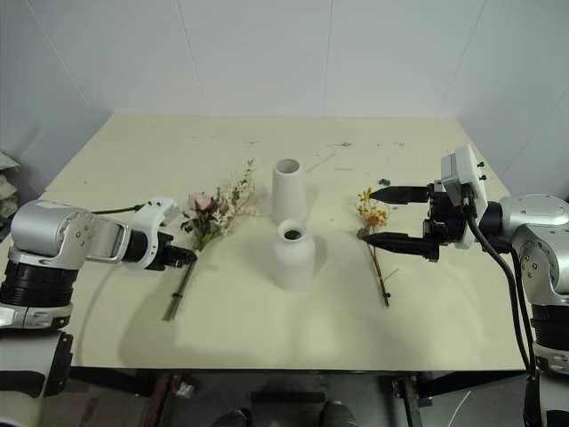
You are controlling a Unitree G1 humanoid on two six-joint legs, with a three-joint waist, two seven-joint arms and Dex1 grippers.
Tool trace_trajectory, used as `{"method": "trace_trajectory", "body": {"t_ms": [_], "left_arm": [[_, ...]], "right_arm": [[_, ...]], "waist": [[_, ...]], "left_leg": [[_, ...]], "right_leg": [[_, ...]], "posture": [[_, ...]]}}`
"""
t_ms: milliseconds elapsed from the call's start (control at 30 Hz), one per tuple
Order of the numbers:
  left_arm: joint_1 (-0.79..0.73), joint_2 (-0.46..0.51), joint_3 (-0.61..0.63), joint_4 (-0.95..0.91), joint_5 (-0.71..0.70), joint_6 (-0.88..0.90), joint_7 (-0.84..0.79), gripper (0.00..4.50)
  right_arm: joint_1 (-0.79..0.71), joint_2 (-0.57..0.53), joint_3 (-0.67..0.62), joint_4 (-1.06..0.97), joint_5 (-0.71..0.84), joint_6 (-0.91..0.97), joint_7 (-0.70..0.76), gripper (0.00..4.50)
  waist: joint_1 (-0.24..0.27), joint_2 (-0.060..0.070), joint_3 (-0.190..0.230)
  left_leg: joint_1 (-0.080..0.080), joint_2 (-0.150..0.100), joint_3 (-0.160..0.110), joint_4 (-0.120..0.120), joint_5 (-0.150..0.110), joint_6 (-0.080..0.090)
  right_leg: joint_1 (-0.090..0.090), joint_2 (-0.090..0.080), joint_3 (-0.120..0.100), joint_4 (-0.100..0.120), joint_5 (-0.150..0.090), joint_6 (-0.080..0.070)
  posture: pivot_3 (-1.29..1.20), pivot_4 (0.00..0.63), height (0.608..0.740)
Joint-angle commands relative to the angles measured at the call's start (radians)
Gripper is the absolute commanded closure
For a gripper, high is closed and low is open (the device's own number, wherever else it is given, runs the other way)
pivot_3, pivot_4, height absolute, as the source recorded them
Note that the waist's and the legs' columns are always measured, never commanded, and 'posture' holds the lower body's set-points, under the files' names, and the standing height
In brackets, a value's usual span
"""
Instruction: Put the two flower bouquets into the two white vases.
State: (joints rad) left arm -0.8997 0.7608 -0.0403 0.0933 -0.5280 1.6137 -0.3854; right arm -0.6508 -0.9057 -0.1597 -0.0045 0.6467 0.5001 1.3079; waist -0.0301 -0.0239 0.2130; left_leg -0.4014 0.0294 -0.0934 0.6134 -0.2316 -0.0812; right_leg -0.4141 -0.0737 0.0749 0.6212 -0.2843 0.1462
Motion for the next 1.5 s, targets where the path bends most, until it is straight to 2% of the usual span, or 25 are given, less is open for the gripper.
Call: {"method": "trace_trajectory", "body": {"t_ms": [33, 433, 600, 867, 1100, 1167, 1300, 1433, 1500], "left_arm": [[-0.030, -0.006, 0.027, 0.014, 0.033, -0.027, 0.002, 4.48], [-0.086, -0.018, 0.024, 0.088, 0.094, -0.130, -0.021, 4.48], [-0.081, -0.060, 0.092, 0.088, 0.105, -0.396, -0.059, 4.48], [-0.099, -0.018, 0.012, 0.141, 0.119, -0.271, -0.111, 4.48], [-0.109, -0.028, 0.011, 0.148, 0.135, -0.209, -0.089, 4.48], [-0.100, -0.007, 0.007, 0.114, 0.174, -0.281, -0.068, 4.48], [-0.072, 0.044, -0.052, 0.021, 0.180, -0.281, -0.116, 4.48], [-0.057, 0.025, 0.000, -0.018, 0.168, -0.241, -0.104, 4.48], [-0.055, 0.030, 0.004, -0.020, 0.181, -0.226, -0.093, 4.10]], "right_arm": [[-0.012, 0.003, -0.044, -0.025, 0.010, -0.018, -0.028, 0.00], [0.048, 0.008, -0.082, -0.076, 0.028, -0.014, -0.084, 0.00], [0.061, 0.006, -0.094, -0.085, 0.028, -0.014, -0.096, 0.00], [0.085, -0.001, -0.106, -0.108, 0.040, -0.004, -0.113, 0.00], [0.091, -0.003, -0.106, -0.112, 0.041, 0.004, -0.118, 0.00], [0.092, -0.004, -0.102, -0.112, 0.042, 0.010, -0.117, 0.00], [0.088, -0.004, -0.091, -0.109, 0.040, 0.020, -0.116, 0.00], [0.079, -0.003, -0.084, -0.101, 0.036, 0.027, -0.112, 0.00], [0.073, -0.004, -0.079, -0.096, 0.033, 0.027, -0.109, 0.00]], "waist": [[0.000, 0.000, 0.000], [0.000, 0.000, 0.000], [0.002, 0.000, 0.000], [-0.001, 0.000, 0.000], [0.000, 0.000, 0.000], [0.001, 0.000, 0.000], [-0.003, 0.000, 0.000], [0.000, 0.000, 0.000], [0.000, 0.000, 0.000]], "left_leg": [[0.000, 0.000, 0.000, 0.000, 0.000, 0.000], [0.000, 0.000, 0.000, 0.000, 0.000, 0.000], [0.000, 0.000, 0.000, 0.000, 0.000, -0.001], [0.000, 0.000, 0.000, 0.000, 0.000, 0.000], [0.000, 0.000, 0.000, 0.000, 0.000, 0.000], [0.000, 0.000, 0.000, 0.000, 0.000, 0.000], [0.000, 0.000, 0.000, 0.000, 0.000, -0.001], [0.000, 0.000, 0.000, 0.000, 0.000, -0.001], [0.000, 0.000, 0.000, 0.000, 0.000, -0.001]], "right_leg": [[0.000, 0.000, 0.000, 0.000, 0.000, 0.000], [0.000, 0.000, 0.000, 0.000, 0.000, 0.000], [0.000, 0.000, 0.000, 0.000, 0.000, 0.000], [0.000, 0.000, 0.000, 0.000, 0.000, 0.000], [0.000, 0.000, 0.000, 0.001, 0.000, 0.000], [0.000, 0.000, 0.000, 0.001, 0.000, 0.000], [0.000, 0.000, 0.000, 0.000, 0.000, 0.000], [0.000, 0.000, 0.000, 0.000, 0.000, 0.000], [0.000, 0.000, 0.000, 0.001, 0.000, 0.000]], "posture": [[0.00, 0.150, 0.740], [0.00, 0.150, 0.740], [0.00, 0.150, 0.740], [0.00, 0.150, 0.740], [0.00, 0.150, 0.740], [0.00, 0.150, 0.740], [0.00, 0.150, 0.740], [0.00, 0.150, 0.740], [0.00, 0.150, 0.740]]}}
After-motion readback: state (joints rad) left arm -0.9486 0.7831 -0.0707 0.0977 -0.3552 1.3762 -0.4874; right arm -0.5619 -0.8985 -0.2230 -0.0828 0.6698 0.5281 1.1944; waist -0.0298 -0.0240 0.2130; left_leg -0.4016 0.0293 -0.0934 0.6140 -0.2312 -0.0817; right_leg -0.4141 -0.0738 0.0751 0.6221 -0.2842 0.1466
